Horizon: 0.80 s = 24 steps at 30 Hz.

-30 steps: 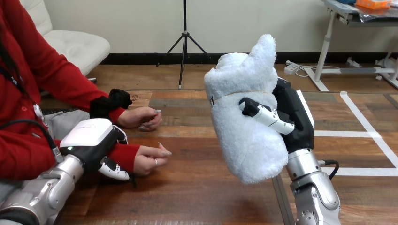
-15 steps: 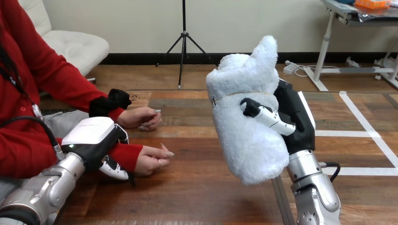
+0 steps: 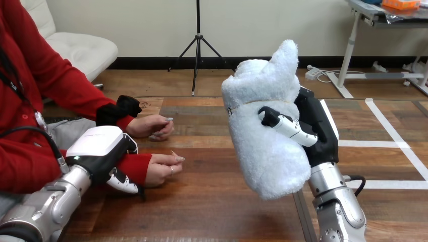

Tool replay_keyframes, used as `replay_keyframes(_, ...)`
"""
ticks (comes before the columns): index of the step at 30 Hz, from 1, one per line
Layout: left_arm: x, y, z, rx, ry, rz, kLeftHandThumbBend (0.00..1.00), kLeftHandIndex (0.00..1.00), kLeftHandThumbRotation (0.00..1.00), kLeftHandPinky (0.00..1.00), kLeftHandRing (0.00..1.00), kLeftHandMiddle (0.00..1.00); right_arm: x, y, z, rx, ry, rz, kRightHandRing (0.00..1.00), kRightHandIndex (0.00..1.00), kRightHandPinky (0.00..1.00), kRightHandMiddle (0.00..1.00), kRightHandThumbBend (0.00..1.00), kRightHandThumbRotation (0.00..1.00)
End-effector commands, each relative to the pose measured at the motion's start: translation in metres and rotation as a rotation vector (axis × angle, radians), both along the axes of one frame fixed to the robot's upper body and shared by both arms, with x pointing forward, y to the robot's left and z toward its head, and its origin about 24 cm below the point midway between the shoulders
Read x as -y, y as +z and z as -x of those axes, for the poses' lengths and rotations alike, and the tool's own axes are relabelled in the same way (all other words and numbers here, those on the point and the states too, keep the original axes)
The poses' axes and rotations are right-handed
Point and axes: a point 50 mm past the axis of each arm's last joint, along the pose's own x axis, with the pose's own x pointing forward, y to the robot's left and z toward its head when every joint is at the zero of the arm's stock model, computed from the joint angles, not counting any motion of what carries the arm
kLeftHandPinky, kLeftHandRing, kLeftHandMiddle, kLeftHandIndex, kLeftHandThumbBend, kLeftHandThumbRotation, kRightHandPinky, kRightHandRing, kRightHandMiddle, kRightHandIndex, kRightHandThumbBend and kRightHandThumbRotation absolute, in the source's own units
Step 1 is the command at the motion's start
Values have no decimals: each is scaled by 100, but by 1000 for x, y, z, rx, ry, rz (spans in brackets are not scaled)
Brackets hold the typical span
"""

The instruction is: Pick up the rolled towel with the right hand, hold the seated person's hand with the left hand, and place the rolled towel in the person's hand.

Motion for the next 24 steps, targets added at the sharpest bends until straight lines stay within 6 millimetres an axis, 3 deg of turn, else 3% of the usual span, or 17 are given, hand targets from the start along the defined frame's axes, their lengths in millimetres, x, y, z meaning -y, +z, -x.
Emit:
replay_keyframes(1,-8,-23,19,-99,5,-51,79,29,0,22,26,31,-5,29,-8,121,4,-20,5,20,0,13,38,0)
replay_keyframes(24,-3,-12,15,-41,-23,50,75,28,0,19,24,30,-7,25,-10,90,5,-21,4,20,0,13,38,0)
